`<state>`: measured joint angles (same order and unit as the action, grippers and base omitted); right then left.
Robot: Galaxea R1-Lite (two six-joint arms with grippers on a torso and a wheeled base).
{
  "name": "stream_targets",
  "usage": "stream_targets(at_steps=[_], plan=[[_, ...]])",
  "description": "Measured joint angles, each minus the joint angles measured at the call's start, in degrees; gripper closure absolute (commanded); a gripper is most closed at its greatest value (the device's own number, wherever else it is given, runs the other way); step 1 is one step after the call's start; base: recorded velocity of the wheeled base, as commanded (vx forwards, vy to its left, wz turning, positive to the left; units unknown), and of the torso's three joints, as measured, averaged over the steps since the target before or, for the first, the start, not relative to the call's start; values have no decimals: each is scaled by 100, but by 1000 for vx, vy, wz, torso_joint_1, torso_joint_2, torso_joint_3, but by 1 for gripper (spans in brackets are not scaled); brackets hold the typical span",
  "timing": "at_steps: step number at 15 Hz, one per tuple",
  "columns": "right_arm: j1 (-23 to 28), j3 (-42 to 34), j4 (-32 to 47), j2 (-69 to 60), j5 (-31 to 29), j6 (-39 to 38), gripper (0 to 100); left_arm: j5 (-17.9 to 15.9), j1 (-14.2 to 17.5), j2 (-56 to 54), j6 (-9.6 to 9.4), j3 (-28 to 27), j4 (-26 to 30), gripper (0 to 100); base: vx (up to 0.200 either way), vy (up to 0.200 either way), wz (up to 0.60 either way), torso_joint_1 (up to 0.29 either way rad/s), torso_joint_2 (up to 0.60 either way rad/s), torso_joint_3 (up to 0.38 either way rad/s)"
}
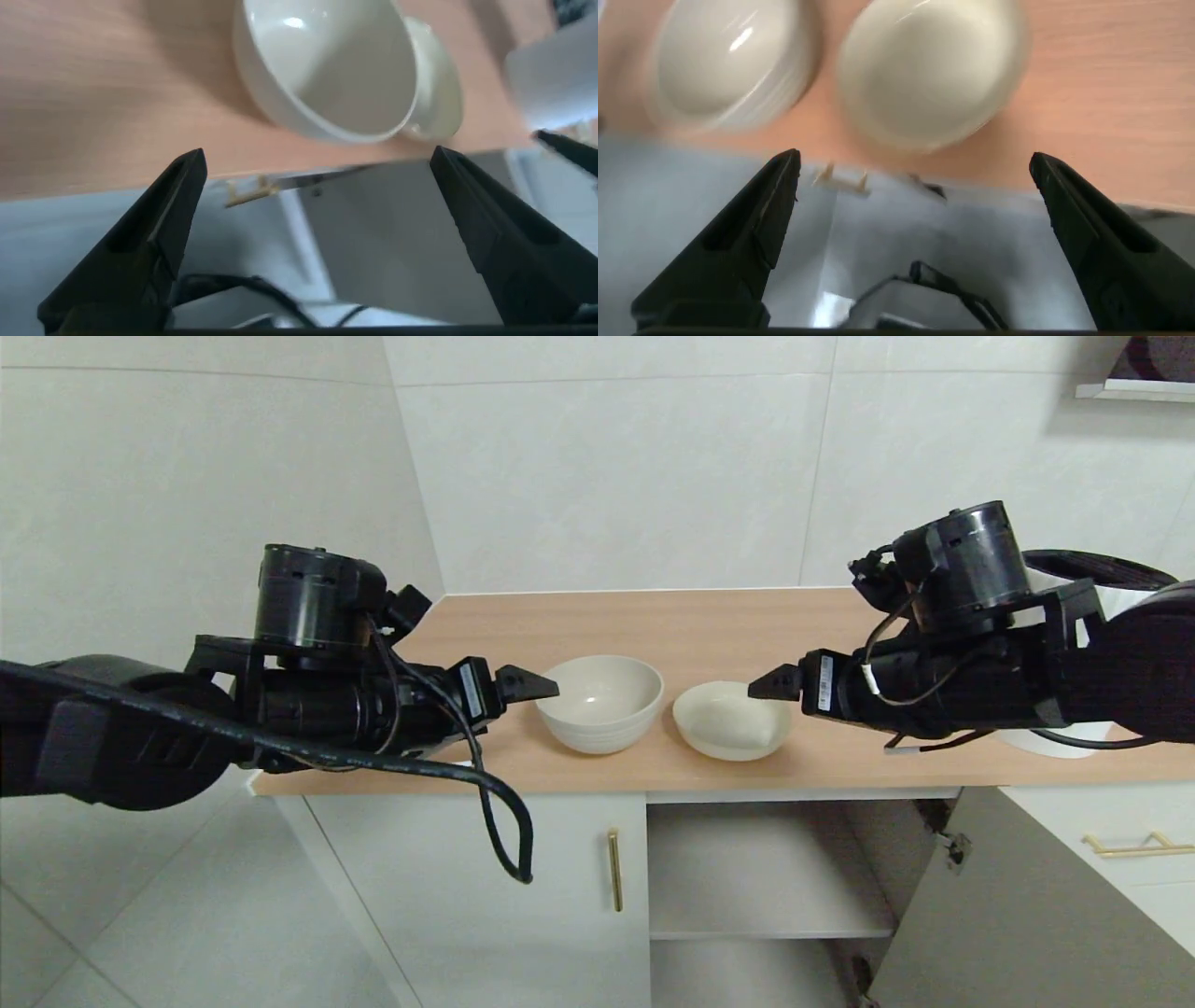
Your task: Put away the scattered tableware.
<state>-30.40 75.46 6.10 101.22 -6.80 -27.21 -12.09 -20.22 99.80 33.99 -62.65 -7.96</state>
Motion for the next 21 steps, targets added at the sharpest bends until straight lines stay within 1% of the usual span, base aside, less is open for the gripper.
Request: stream_targets(at_steps=[1, 3, 4, 6, 7, 9, 16, 17, 21], plan=[[87, 141, 13, 154, -171, -45, 0, 30, -6, 96, 169, -102, 0, 0, 0, 0, 0, 0, 0, 0], [201, 332, 20, 444, -474, -73, 0, 279, -15, 343, 536, -347, -2, 0, 0, 0, 0, 0, 0, 0], [218, 375, 22, 534, -502, -76, 0, 328, -15, 433, 595, -417, 0, 0, 0, 0, 0, 0, 0, 0], [277, 434, 9, 683, -551, -100, 0, 479, -15, 667, 898, -621, -5, 0, 0, 0, 0, 0, 0, 0], [307, 456, 11, 730, -551, -100, 0, 523, -15, 791, 1005, -714, -2, 0, 0, 0, 0, 0, 0, 0], [349, 466, 0, 783, -553, -101, 0, 532, -26, 942, 1026, -802, -9, 0, 0, 0, 0, 0, 0, 0], [354, 458, 4, 794, -551, -98, 0, 532, -69, 1128, 1029, -822, -46, 0, 0, 0, 0, 0, 0, 0], [351, 455, 4, 792, -553, -100, 0, 532, -69, 1133, 1029, -819, -44, 100, 0, 0, 0, 0, 0, 0], [354, 456, 4, 792, -551, -93, 0, 532, -69, 1130, 1076, -818, -44, 100, 0, 0, 0, 0, 0, 0]])
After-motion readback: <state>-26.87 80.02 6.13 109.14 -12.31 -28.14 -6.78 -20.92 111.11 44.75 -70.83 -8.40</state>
